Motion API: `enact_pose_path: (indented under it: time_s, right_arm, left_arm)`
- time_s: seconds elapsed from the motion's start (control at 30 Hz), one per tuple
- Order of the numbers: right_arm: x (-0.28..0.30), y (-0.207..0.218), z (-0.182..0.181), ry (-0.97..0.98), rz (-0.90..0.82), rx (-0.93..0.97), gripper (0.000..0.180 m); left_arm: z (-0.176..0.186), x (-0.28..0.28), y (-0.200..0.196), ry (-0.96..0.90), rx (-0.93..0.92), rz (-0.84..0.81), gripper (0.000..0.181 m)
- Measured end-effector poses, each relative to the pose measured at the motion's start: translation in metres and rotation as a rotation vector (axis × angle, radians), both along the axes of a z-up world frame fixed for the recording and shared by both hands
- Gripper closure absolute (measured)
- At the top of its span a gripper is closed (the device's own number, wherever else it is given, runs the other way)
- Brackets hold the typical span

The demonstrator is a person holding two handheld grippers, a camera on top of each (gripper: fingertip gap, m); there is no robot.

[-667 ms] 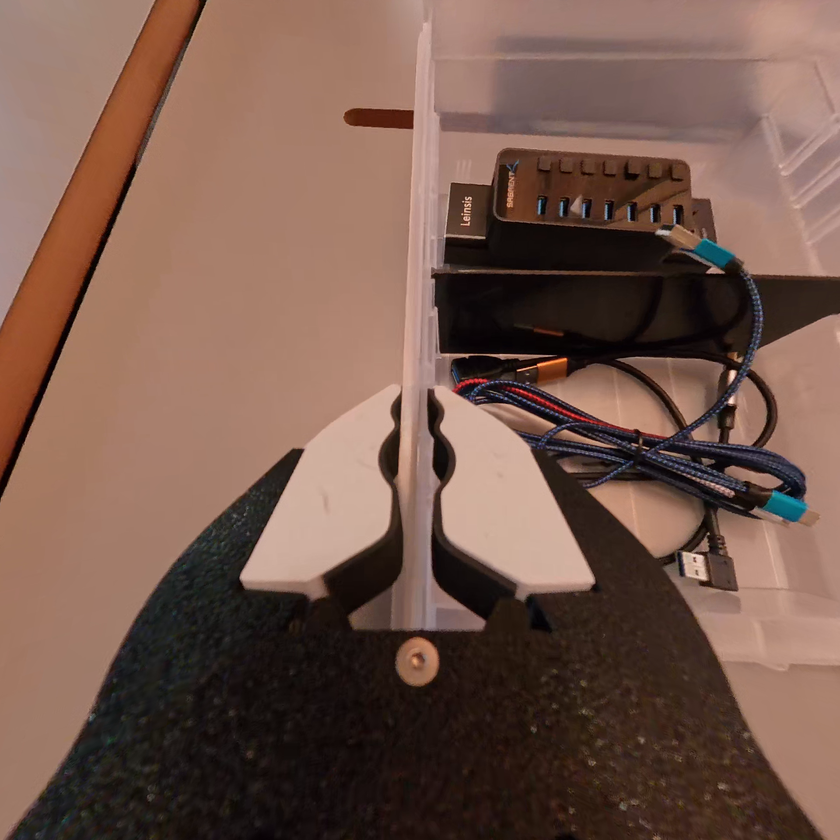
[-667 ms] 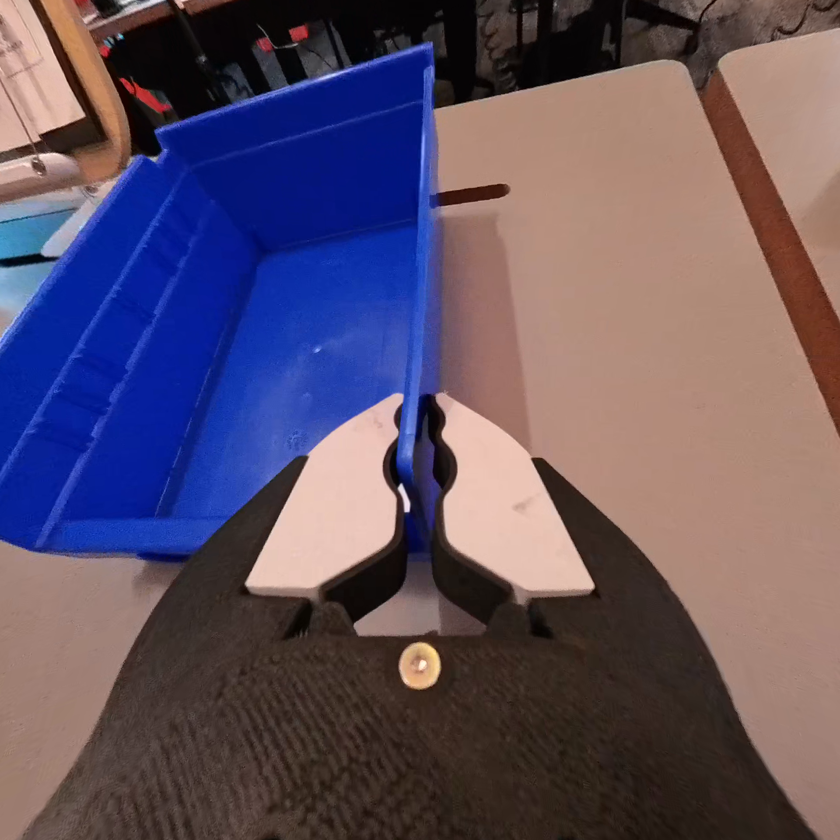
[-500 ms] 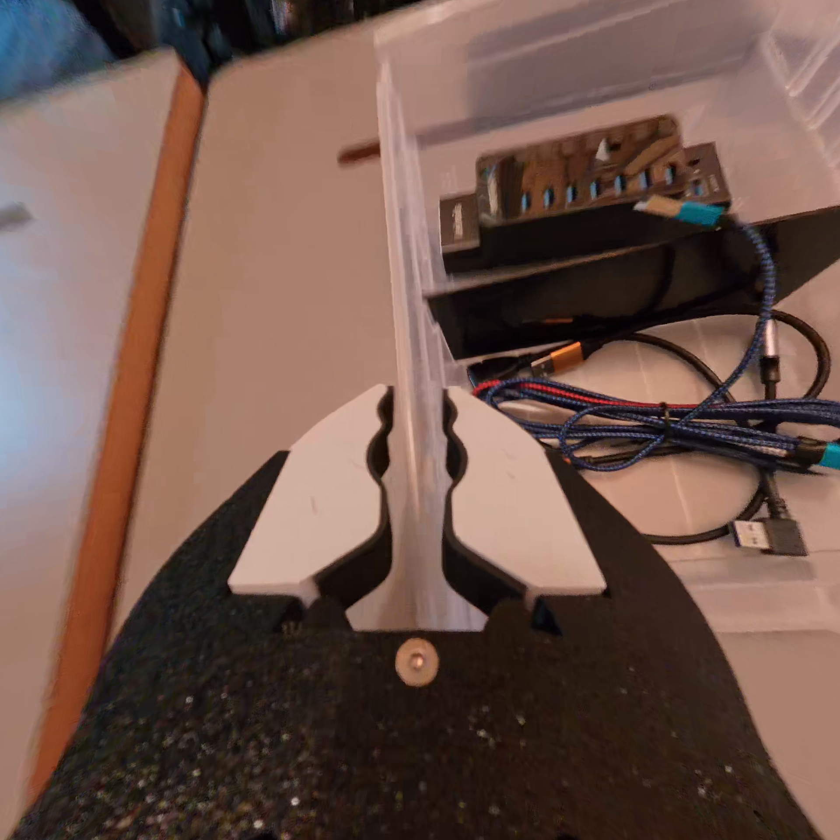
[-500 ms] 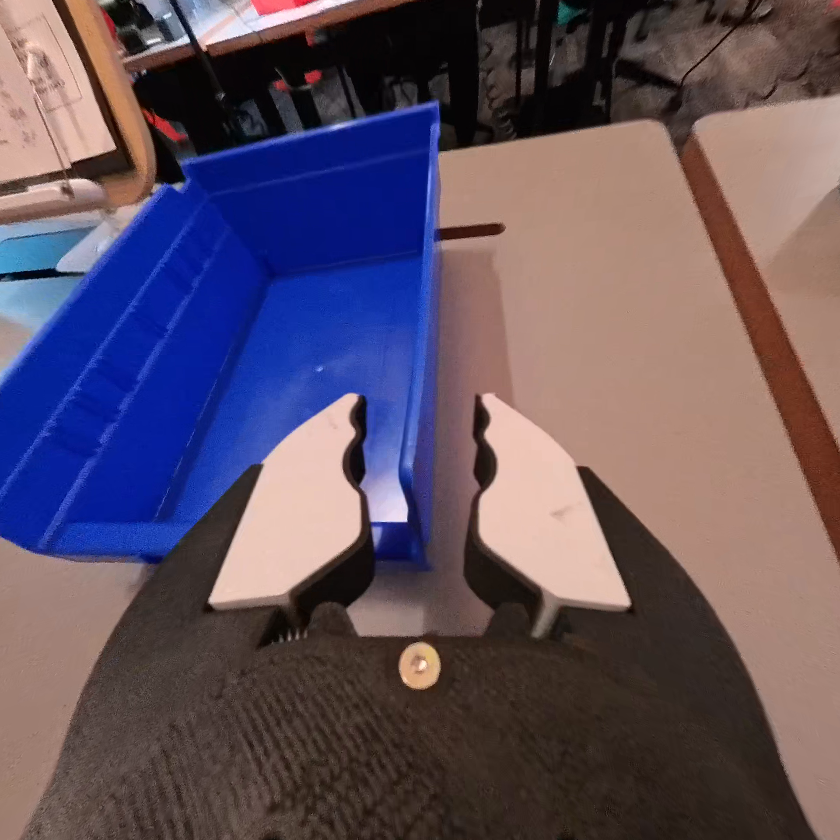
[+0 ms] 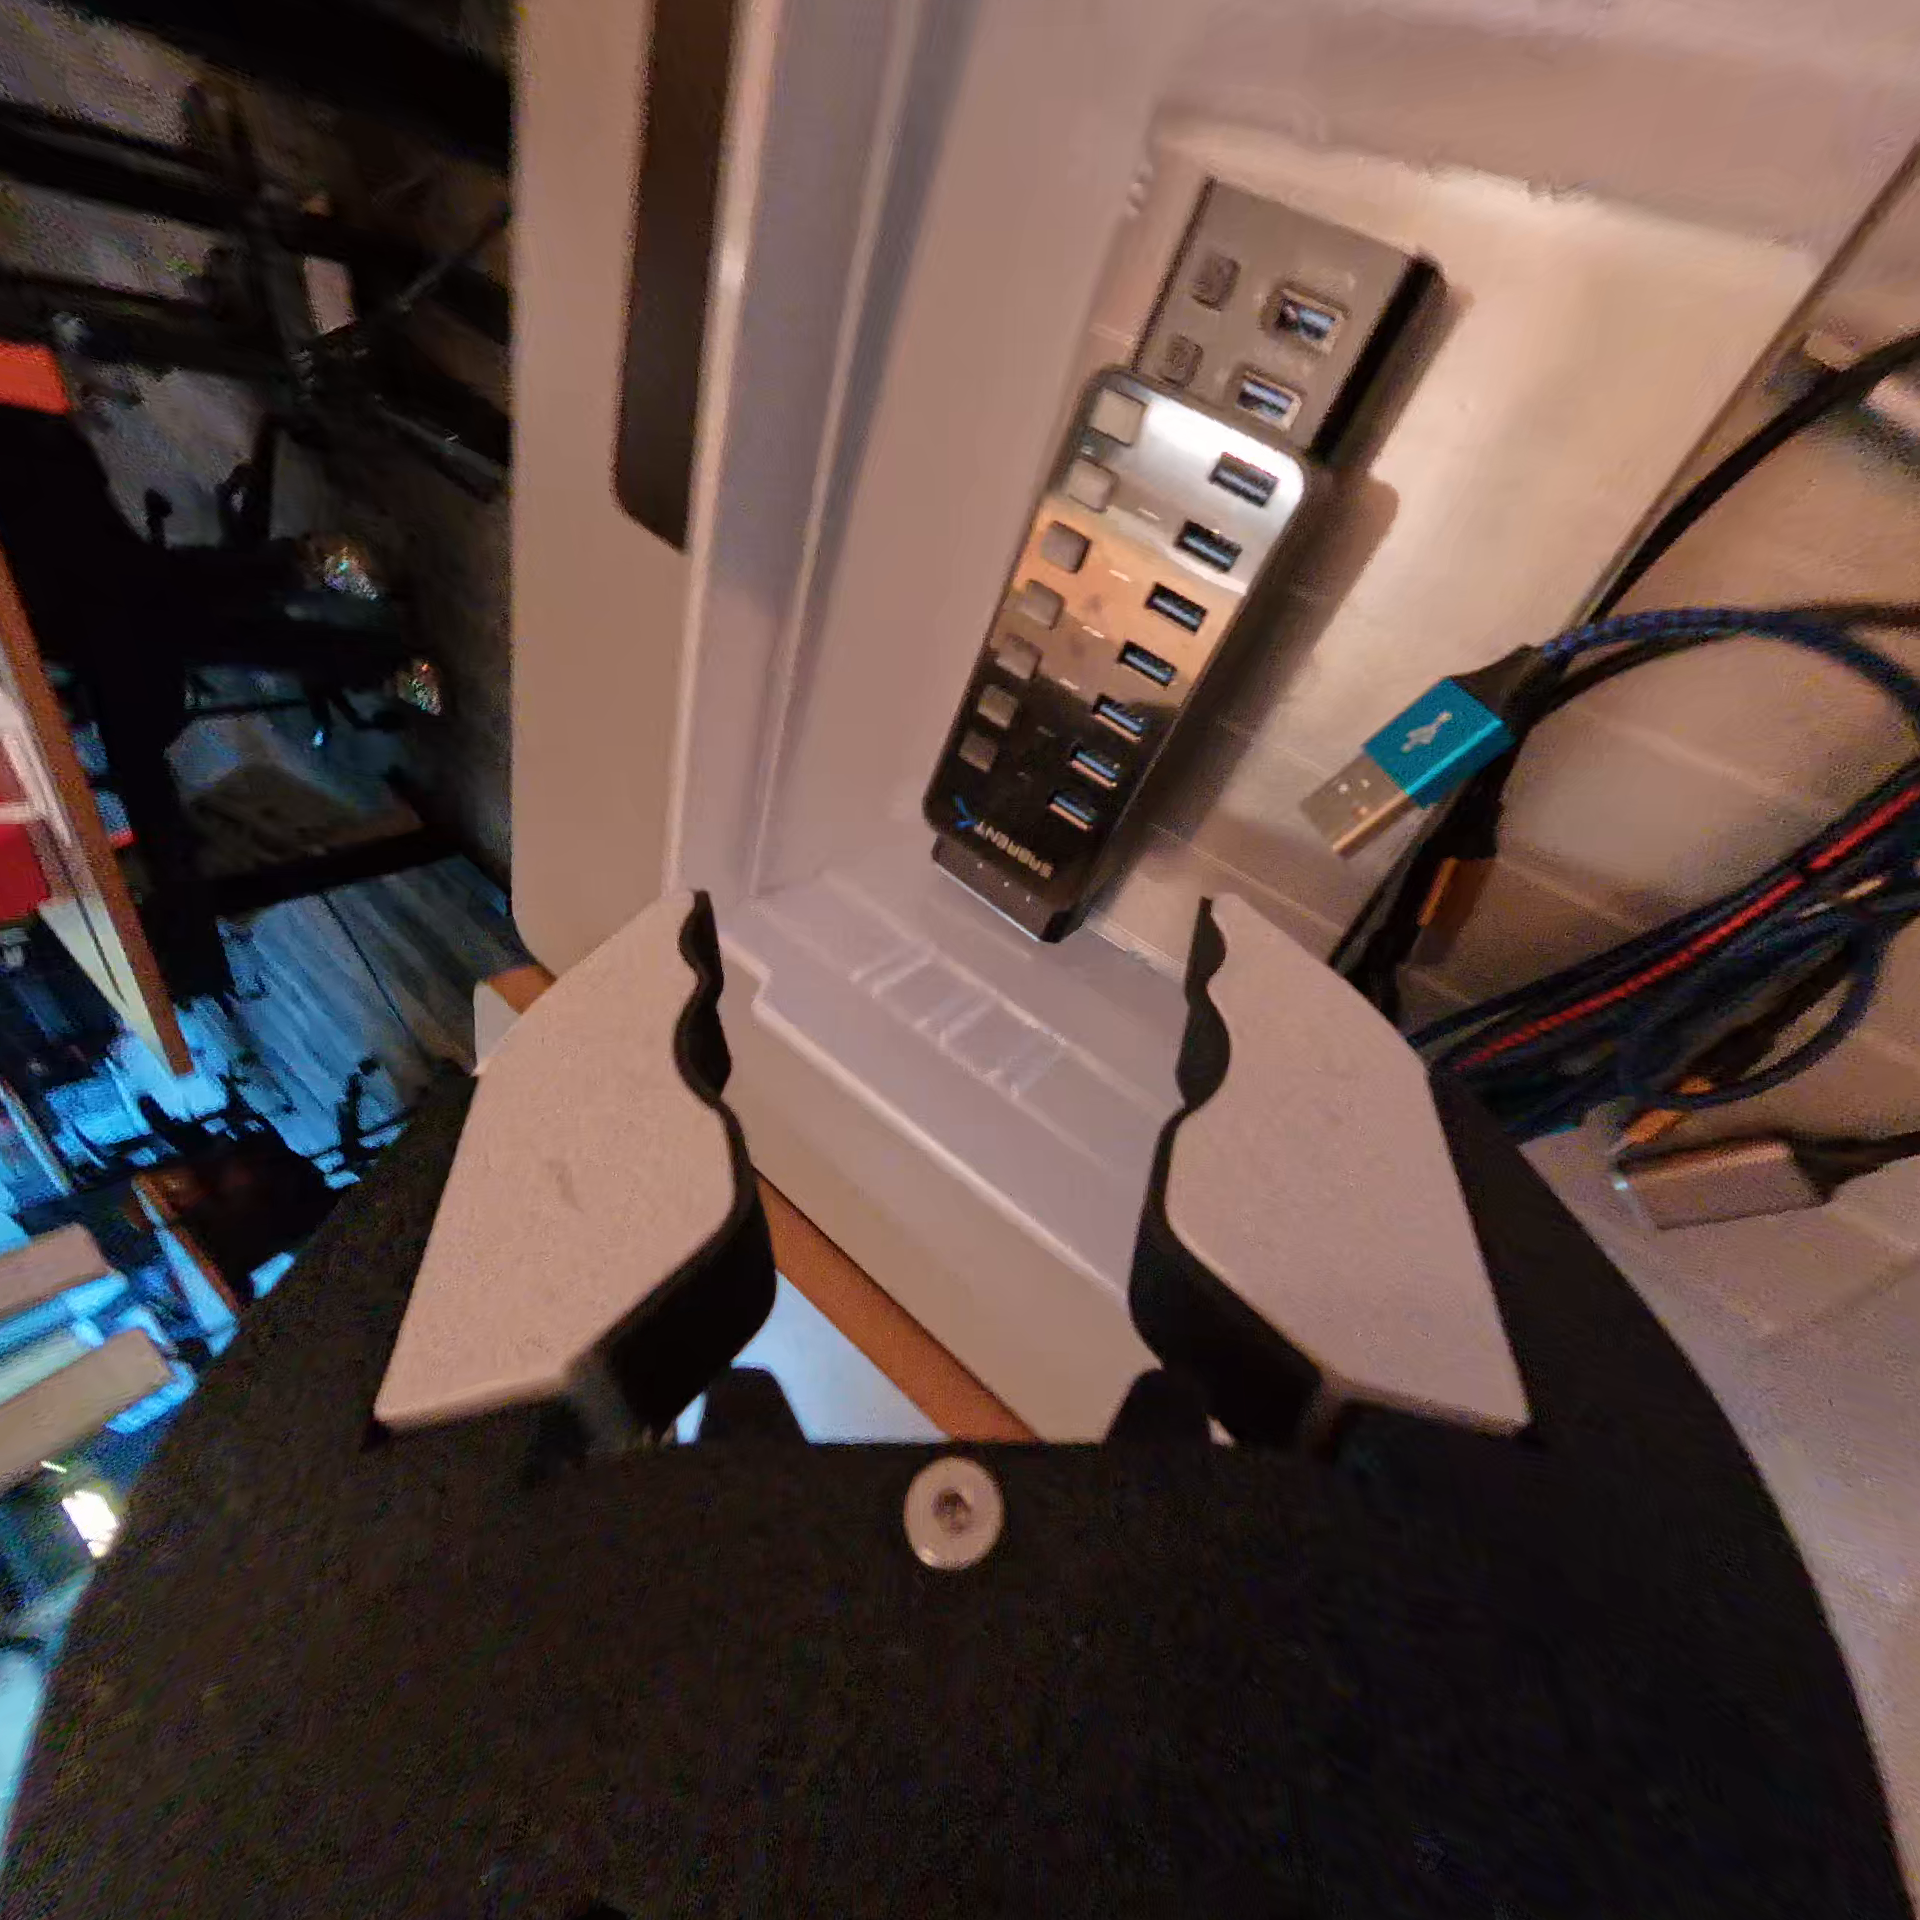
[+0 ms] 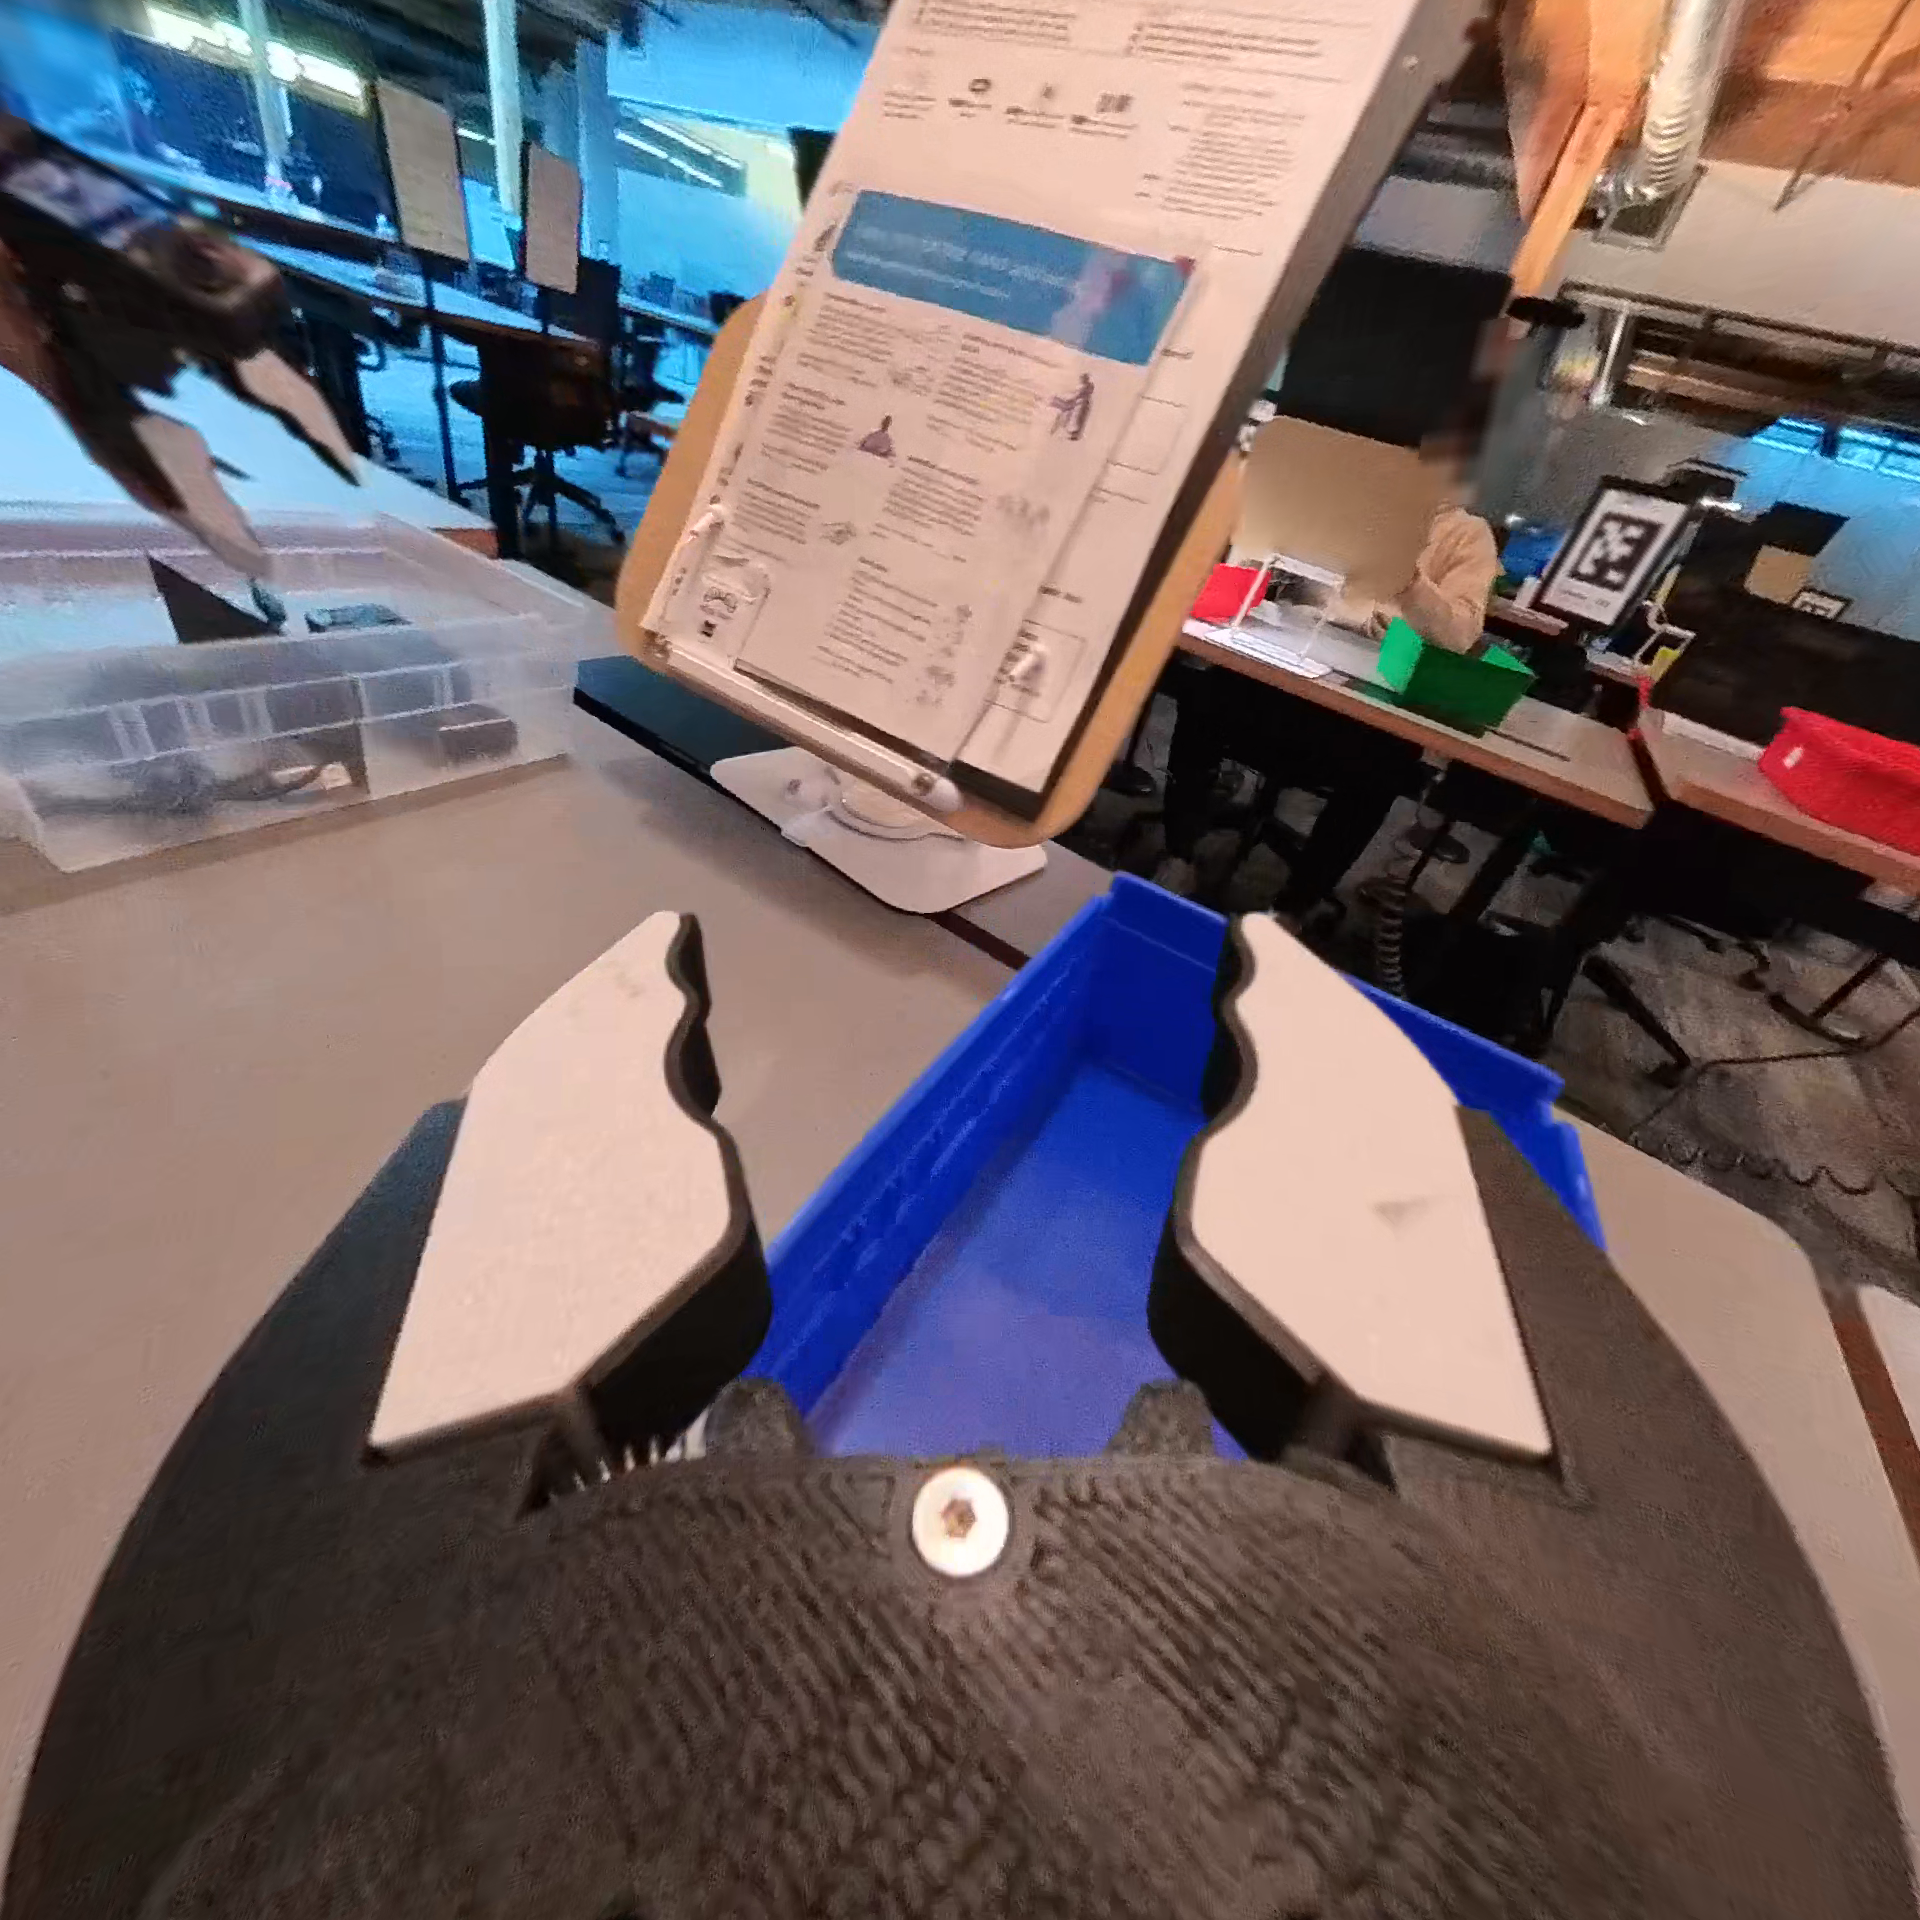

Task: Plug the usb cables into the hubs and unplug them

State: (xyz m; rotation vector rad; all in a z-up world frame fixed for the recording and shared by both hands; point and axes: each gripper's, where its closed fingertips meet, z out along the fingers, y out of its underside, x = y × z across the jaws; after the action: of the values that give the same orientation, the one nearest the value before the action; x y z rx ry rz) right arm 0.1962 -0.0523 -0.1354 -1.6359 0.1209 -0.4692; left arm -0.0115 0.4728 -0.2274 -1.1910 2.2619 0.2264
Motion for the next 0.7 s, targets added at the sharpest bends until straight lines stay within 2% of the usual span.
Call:
enact_pose_path:
  time_s: [0.03,0.2,0.27,0.33,0.37,0.4,0.57,0.7]
  right_arm:
    - [-0.006,0.005,-0.003,-0.016,0.018,-0.021,0.085]
    - [-0.014,0.016,-0.013,-0.051,0.055,-0.018,0.089]
    - [-0.012,0.022,-0.017,-0.060,0.064,0.021,0.096]
    - [-0.015,0.025,-0.026,-0.033,0.075,-0.005,0.094]
    - [-0.016,0.026,-0.031,-0.039,0.073,-0.024,0.094]
    - [-0.015,0.027,-0.035,-0.052,0.067,-0.037,0.094]
    - [-0.020,0.027,-0.044,-0.160,0.042,-0.038,0.101]
    - [-0.024,0.030,-0.049,-0.130,0.039,-0.080,0.094]
  left_arm:
    - [-0.010,0.004,0.002,0.064,0.019,-0.035,0.096]
    - [-0.052,0.016,0.018,0.287,0.056,-0.092,0.100]
    - [-0.066,0.022,0.019,0.305,0.006,-0.062,0.101]
    - [-0.080,0.024,0.010,0.326,-0.063,-0.083,0.108]
    - [-0.085,0.022,0.008,0.355,-0.061,-0.104,0.115]
    - [-0.088,0.023,0.012,0.360,-0.020,-0.121,0.115]
    - [-0.078,0.022,0.014,0.352,0.081,-0.138,0.117]
    - [-0.024,0.029,0.021,0.206,0.303,-0.077,0.117]
